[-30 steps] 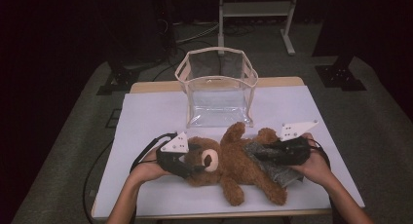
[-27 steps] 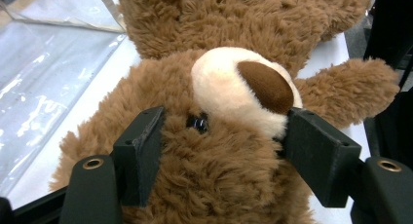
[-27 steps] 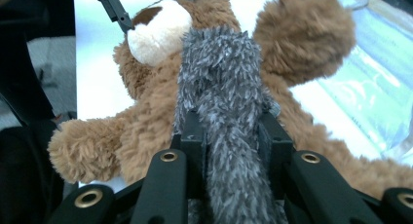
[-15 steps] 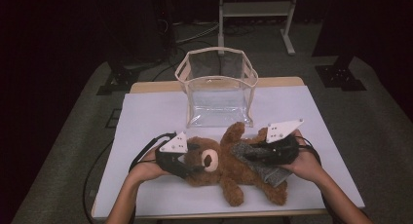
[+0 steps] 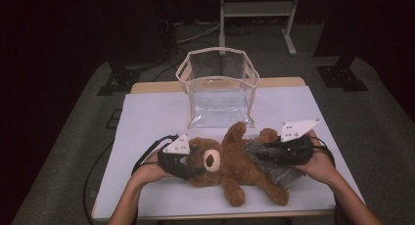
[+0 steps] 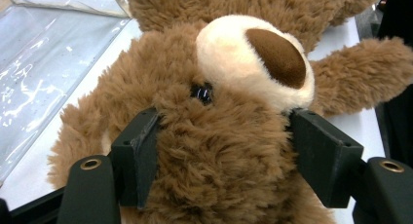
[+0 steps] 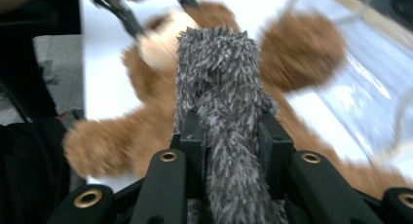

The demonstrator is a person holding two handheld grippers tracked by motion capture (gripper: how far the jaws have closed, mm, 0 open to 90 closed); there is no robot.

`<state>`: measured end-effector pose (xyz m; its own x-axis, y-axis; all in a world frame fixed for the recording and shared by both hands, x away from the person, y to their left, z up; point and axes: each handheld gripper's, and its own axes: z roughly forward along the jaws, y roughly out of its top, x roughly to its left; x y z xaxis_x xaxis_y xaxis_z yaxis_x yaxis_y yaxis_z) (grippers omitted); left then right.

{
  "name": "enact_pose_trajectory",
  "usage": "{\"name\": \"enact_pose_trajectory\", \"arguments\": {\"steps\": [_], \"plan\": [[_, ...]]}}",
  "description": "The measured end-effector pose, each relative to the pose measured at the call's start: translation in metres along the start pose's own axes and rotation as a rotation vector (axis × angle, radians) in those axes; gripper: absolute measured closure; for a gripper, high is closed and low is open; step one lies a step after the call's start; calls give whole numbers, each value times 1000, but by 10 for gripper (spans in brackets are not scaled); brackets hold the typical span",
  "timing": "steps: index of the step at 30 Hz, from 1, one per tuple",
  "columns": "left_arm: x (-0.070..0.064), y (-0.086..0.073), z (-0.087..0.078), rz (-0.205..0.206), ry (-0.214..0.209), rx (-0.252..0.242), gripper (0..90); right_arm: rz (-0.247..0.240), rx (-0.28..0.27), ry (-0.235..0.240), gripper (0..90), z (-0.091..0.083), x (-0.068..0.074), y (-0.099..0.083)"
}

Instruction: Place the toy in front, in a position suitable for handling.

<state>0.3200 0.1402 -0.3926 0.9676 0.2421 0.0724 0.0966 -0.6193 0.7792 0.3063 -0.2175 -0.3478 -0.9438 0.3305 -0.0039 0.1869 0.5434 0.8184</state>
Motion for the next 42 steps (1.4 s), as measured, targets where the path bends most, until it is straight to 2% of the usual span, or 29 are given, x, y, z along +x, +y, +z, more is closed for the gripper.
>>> {"name": "enact_pose_trajectory", "arguments": {"steps": [4,8,13,16,19,21,25,28,31,34,39,42], "plan": [[-2,1,0,10,8,2,309,-72,7,51,687,18,16,17],[-2,1,-4,23,21,7,308,-103,76,52,683,36,18,14],[1,4,-10,23,42,-26,328,-75,79,22,692,31,4,5],[1,4,-7,10,46,-27,339,-42,85,-4,691,28,-11,5],[1,4,-1,-8,43,-26,372,-14,87,-5,692,28,-20,7],[1,4,1,-10,39,-23,380,-27,90,4,693,30,-17,12],[0,8,4,-4,42,-28,382,-84,95,41,693,39,-1,27],[-1,8,4,-2,46,-22,381,-131,126,76,693,56,12,34],[-1,6,2,-1,48,-21,380,-146,162,80,693,66,15,32],[-1,6,2,-7,49,-30,378,-115,146,83,695,57,10,25],[0,8,4,-7,47,-35,380,-72,129,53,696,32,4,11],[-1,11,5,3,50,-28,381,-72,128,45,697,26,5,11]]}}
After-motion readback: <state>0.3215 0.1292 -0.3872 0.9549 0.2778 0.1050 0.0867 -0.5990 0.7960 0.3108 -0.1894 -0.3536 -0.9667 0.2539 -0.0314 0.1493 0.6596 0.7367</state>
